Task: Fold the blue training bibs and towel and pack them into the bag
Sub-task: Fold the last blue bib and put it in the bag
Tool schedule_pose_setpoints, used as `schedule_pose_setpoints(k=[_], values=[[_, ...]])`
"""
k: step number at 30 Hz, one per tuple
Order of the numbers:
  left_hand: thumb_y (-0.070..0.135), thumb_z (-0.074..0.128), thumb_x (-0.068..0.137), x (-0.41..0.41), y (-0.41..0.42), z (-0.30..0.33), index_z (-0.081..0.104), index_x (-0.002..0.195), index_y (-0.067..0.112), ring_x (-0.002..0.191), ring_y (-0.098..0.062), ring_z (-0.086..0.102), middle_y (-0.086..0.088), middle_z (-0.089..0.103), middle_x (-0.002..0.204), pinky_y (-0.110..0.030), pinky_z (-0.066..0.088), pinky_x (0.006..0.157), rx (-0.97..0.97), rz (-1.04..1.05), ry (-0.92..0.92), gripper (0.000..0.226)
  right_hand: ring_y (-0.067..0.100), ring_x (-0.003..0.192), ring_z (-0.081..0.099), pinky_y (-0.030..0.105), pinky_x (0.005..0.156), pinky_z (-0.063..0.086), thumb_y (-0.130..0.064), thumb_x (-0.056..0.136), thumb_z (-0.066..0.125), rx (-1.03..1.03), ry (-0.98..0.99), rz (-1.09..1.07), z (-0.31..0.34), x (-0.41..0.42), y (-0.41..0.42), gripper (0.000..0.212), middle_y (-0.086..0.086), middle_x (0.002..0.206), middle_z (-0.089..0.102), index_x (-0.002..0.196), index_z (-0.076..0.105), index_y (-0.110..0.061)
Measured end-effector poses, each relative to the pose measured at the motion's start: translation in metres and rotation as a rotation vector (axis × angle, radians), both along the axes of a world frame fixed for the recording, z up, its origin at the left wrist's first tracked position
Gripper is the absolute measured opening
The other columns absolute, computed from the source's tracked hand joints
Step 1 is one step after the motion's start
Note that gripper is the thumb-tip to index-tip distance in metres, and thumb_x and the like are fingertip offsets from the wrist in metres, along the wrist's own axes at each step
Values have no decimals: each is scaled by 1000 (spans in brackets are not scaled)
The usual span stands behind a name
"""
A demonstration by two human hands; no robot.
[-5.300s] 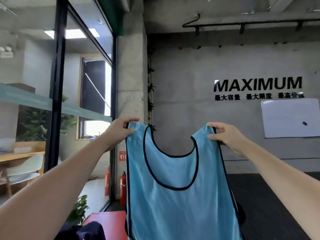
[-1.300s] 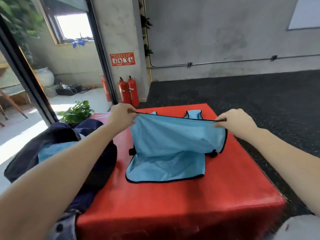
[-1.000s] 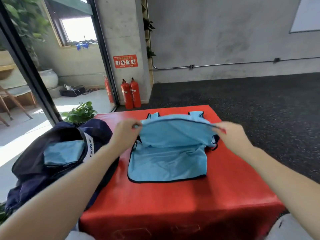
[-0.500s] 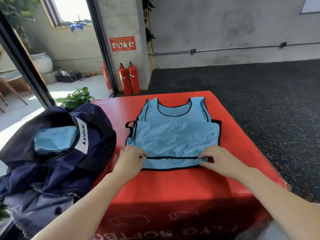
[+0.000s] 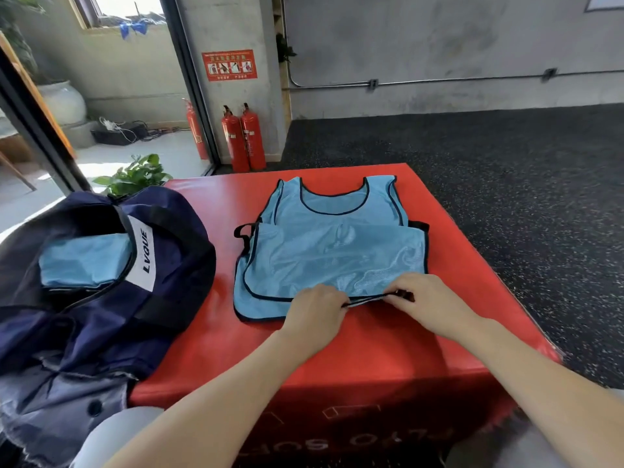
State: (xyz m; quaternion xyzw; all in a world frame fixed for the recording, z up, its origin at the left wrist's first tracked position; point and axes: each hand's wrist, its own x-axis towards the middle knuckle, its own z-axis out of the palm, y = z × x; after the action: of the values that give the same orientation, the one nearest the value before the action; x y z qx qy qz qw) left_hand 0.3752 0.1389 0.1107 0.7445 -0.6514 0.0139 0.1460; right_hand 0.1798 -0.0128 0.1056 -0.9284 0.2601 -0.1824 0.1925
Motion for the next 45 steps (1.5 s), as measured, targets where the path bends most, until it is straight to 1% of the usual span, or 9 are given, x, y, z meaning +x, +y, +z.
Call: schedule_pose_setpoints(k=[5,12,15,19,23,26,32,35,45], values=[[28,53,100,23,2,6,70,115,24,105,-20,63,4,70,110,-38,50,86,-52,69,104,23,5,85,61,37,78,54,-27,86,71,10,-7,-243,5,-16,-15,15,-18,91,67,96,73,-39],[26,65,94,75,32,32,76,103,29,94,-12,65,14,73,100,-31,51,82,-139,280,262,15,5,71,63,22,73,47,-8,83,73,71,-215,-385,21,-26,-22,22,-14,82,68,91,73,-29],[26,70,91,90,46,39,77,99,31,92,-16,65,11,71,93,-34,51,79,-208,348,244,12,2,46,60,8,52,41,-2,87,65,161,-288,-450,29,-29,-22,22,-2,76,69,96,72,-21],[24,69,91,98,60,49,78,102,33,95,-18,60,12,61,87,-31,43,74,-264,428,197,17,2,46,62,18,43,46,2,90,59,181,-363,-510,34,-35,-25,25,4,87,67,94,70,-21],[14,70,90,101,68,54,80,95,26,68,6,61,20,70,76,-15,45,70,-342,423,328,17,7,49,66,23,43,51,6,93,52,217,-404,-564,42,-41,-26,25,12,92,66,86,65,-13],[11,72,89,95,74,57,79,92,23,55,2,62,18,64,56,-4,40,60,-315,410,459,15,10,45,64,17,48,49,7,94,49,349,-408,-515,45,-39,-18,24,15,77,73,89,63,-13],[9,71,88,97,77,54,77,87,27,56,-2,64,15,66,57,-4,40,58,-280,412,473,18,-4,68,61,11,69,44,-34,86,76,258,-90,-279,31,-22,2,21,-16,101,68,101,62,-39],[10,70,89,98,78,54,78,90,24,55,0,63,14,67,61,-5,39,56,-277,407,472,17,-2,100,57,24,90,47,-68,64,79,231,199,-183,22,-20,4,59,-23,110,57,113,56,-44],[20,75,89,102,77,56,78,91,25,48,-1,58,9,67,55,-10,40,49,-322,417,545,7,4,114,53,24,91,45,-77,82,55,-129,232,-158,14,-7,26,58,-21,118,53,122,59,-36]])
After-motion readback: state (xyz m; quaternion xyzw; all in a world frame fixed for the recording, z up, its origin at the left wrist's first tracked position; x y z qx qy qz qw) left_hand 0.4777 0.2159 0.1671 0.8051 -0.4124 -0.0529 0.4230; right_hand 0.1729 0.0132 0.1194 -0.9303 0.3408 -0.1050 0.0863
